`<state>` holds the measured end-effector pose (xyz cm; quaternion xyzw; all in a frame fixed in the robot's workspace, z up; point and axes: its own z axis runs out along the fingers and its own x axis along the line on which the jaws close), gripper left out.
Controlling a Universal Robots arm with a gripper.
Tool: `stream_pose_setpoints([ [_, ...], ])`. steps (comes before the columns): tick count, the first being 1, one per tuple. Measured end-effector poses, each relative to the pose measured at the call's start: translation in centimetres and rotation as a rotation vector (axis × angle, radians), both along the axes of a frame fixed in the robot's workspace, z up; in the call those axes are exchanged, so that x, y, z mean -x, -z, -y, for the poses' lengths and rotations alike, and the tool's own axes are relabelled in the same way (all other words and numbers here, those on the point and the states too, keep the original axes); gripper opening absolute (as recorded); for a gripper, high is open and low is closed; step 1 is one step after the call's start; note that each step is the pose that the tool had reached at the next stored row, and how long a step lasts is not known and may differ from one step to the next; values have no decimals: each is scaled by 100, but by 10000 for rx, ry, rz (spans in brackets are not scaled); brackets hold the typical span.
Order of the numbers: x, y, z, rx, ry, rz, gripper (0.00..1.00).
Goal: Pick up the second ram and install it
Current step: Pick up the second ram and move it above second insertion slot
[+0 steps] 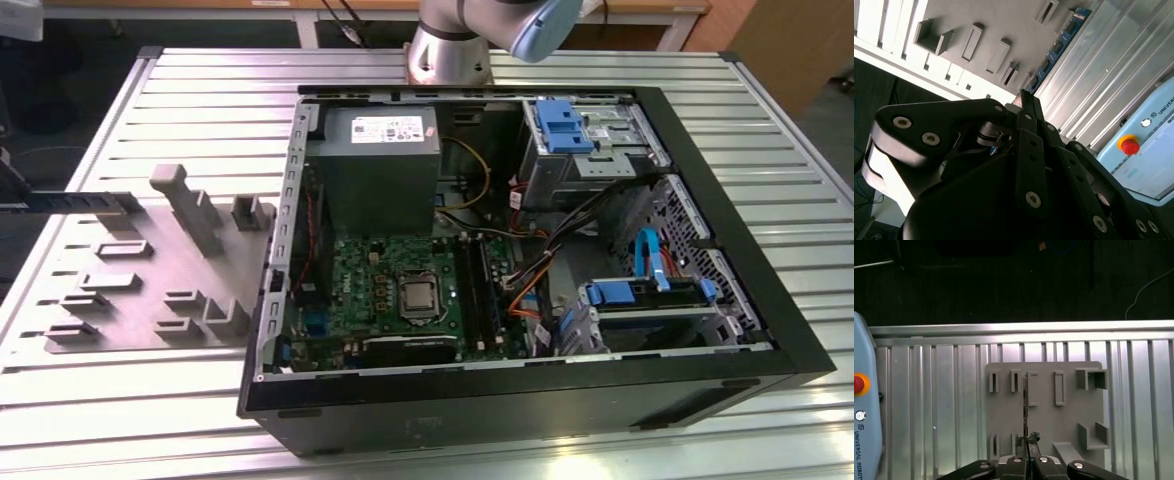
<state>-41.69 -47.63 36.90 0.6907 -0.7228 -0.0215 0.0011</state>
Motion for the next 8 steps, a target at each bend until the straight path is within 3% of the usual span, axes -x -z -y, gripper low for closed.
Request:
stream_pose_setpoints([
  [8,0,-203,0,-1,0,1,12],
])
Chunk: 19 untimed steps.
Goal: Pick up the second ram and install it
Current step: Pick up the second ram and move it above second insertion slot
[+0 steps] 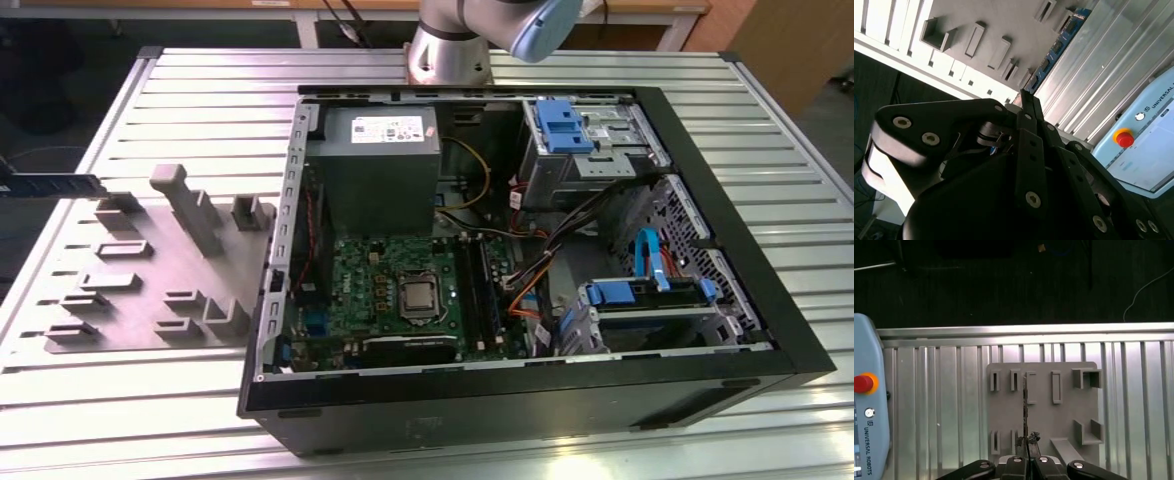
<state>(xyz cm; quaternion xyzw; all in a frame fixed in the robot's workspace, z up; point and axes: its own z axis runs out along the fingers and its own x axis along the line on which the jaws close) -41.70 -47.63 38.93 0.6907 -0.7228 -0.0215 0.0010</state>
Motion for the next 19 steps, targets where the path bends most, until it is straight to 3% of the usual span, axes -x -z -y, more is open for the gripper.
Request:
stream_pose_setpoints([
  [4,0,-55,0,0,0,0,12],
  [13,-5,-59,-1,2,1,-2,12],
  [19,-67,-57,0,1,0,-1,12],
])
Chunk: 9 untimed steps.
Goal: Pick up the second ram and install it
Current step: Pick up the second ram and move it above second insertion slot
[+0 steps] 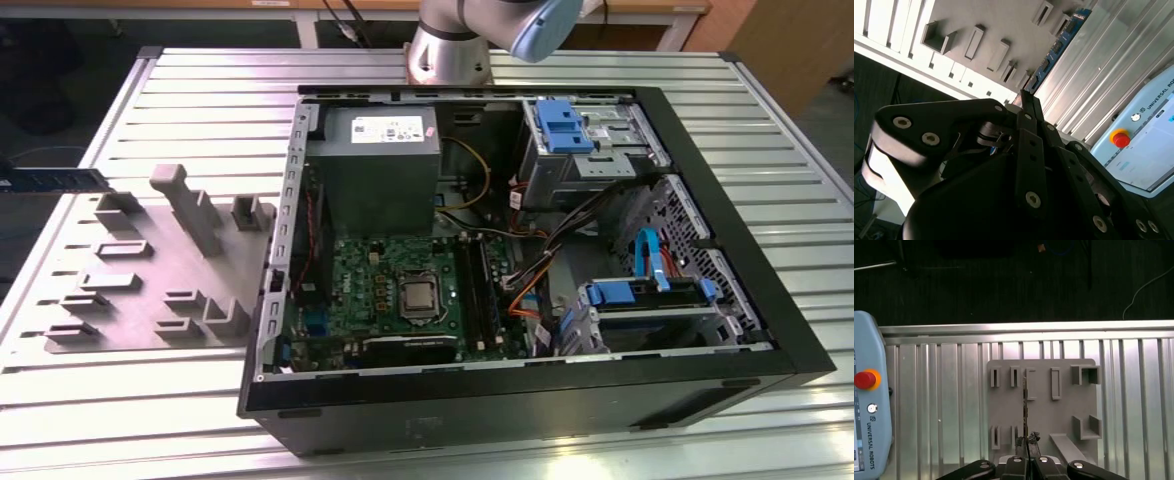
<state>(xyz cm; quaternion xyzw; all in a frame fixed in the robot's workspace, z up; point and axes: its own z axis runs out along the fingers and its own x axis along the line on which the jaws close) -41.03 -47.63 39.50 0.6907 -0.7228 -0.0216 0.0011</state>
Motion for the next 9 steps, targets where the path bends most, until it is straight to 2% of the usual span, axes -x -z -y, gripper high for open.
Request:
stream_pose_setpoints([
  [9,-117,0,0,0,0,0,12],
])
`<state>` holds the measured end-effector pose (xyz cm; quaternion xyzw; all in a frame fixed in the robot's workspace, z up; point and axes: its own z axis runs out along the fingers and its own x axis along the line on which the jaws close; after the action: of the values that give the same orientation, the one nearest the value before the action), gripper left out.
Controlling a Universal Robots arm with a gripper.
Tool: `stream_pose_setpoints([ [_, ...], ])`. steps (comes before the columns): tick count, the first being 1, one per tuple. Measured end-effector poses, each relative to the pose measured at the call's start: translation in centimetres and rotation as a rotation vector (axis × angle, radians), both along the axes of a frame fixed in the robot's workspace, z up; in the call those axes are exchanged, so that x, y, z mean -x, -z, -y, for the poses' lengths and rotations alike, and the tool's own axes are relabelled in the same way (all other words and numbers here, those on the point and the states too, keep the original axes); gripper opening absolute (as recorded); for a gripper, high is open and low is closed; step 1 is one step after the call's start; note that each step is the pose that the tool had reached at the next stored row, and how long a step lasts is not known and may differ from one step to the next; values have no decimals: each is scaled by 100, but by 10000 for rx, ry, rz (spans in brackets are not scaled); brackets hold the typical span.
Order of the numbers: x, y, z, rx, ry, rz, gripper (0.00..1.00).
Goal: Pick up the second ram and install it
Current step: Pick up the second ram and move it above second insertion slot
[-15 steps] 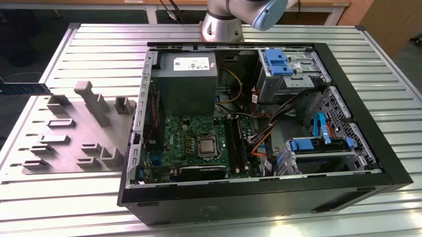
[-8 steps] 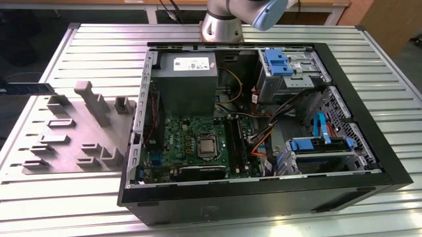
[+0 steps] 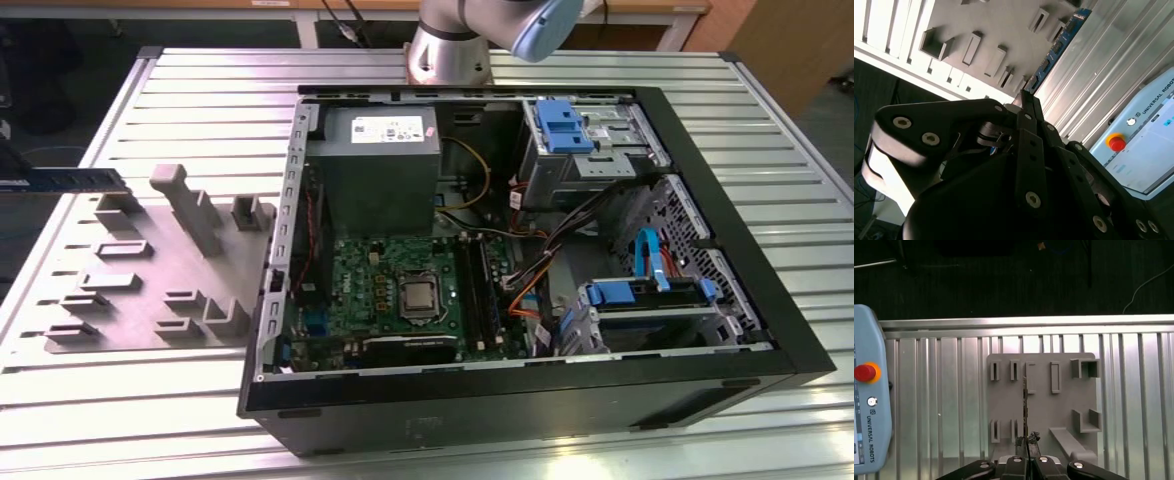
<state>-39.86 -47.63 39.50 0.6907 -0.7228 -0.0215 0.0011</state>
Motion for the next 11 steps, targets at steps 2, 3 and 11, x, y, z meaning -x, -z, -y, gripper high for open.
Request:
stream_pose_setpoints([
  [2,-32,0,0,0,0,0,12],
  [3,-49,0,0,1,0,-1,12],
  [11,-207,0,0,0,0,0,12],
])
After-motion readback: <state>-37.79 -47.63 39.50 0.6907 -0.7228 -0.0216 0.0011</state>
